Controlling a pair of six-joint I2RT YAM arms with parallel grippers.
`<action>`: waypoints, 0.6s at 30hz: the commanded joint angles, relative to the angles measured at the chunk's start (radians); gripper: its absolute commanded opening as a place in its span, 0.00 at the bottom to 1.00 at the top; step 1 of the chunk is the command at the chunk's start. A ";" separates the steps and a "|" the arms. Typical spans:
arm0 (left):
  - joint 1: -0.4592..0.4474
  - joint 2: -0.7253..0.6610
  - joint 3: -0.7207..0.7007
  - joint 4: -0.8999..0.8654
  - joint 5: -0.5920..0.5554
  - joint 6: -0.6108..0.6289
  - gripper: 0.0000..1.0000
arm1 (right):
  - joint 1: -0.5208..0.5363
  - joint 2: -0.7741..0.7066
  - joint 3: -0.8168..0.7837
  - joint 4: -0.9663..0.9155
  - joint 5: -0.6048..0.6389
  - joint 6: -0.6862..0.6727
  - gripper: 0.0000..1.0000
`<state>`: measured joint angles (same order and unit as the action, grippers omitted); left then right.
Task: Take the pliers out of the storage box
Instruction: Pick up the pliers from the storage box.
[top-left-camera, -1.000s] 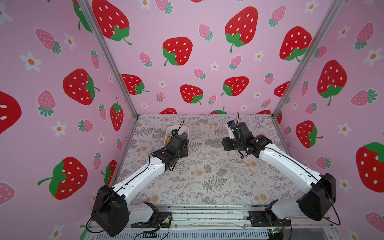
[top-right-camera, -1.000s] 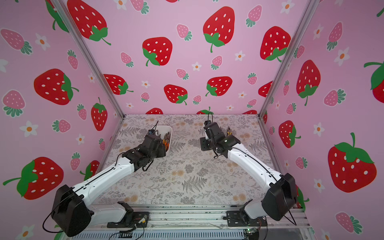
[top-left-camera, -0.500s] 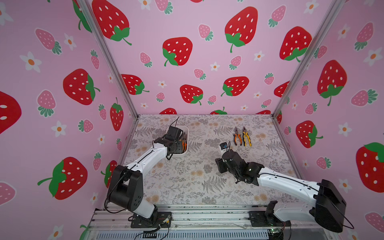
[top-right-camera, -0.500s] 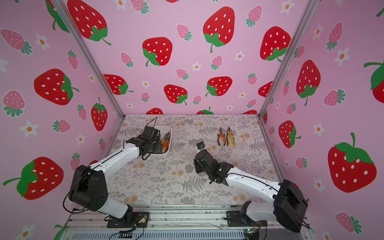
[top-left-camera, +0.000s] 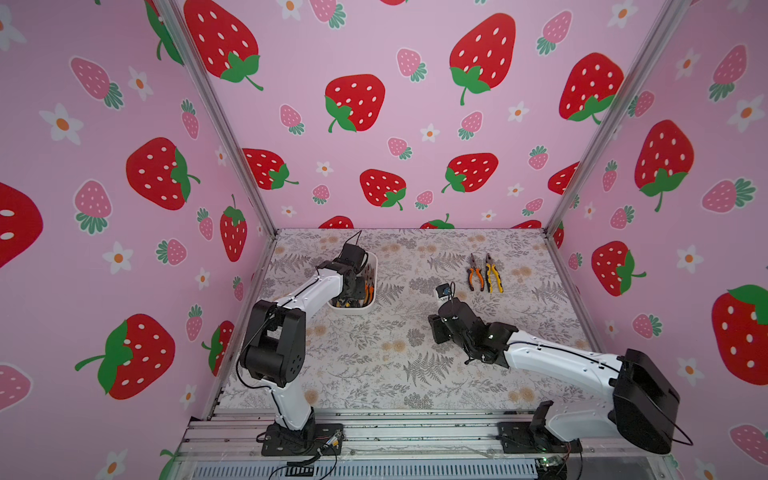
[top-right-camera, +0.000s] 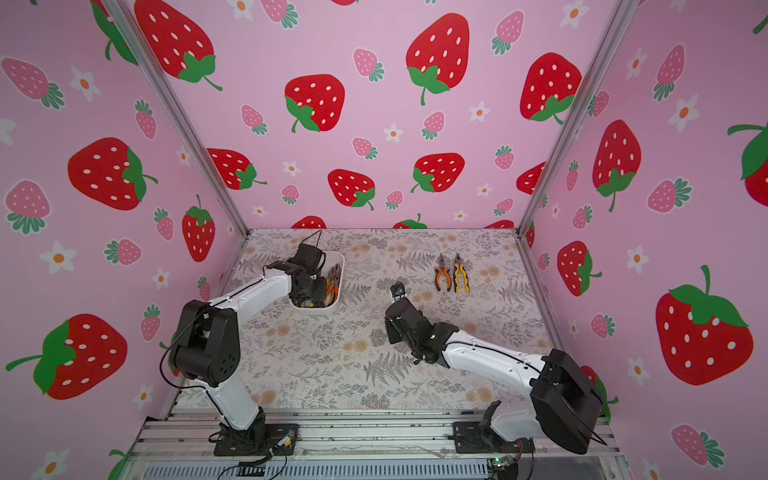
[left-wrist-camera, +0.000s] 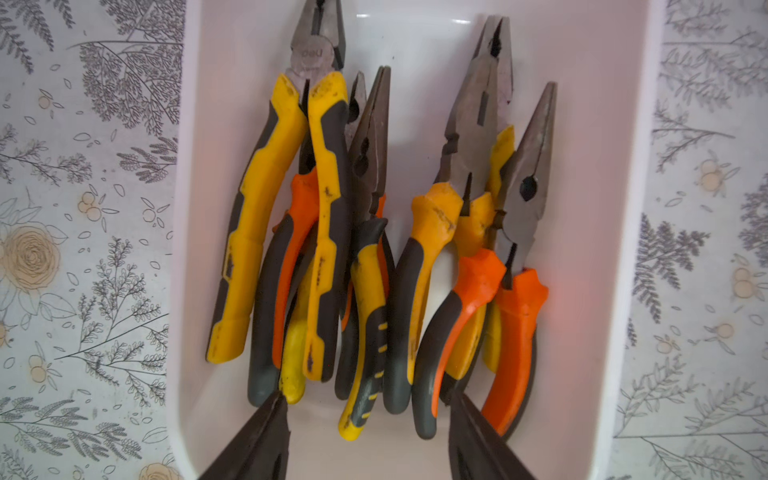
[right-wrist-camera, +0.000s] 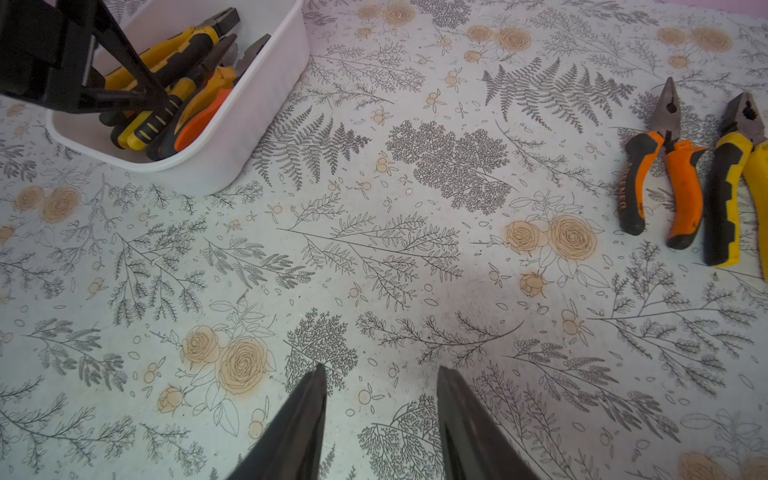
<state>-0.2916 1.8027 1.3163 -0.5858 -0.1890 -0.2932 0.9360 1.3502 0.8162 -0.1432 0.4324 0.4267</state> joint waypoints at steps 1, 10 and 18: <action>0.002 0.034 0.064 -0.035 -0.033 0.033 0.61 | 0.001 -0.007 0.014 0.014 0.018 0.007 0.48; 0.006 0.133 0.144 -0.058 -0.058 0.055 0.57 | 0.002 0.009 0.023 0.014 0.019 0.007 0.48; 0.011 0.167 0.157 -0.065 -0.064 0.053 0.45 | 0.001 0.019 0.028 0.012 0.020 0.007 0.48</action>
<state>-0.2855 1.9671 1.4448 -0.6212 -0.2356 -0.2455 0.9360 1.3590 0.8162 -0.1402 0.4385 0.4271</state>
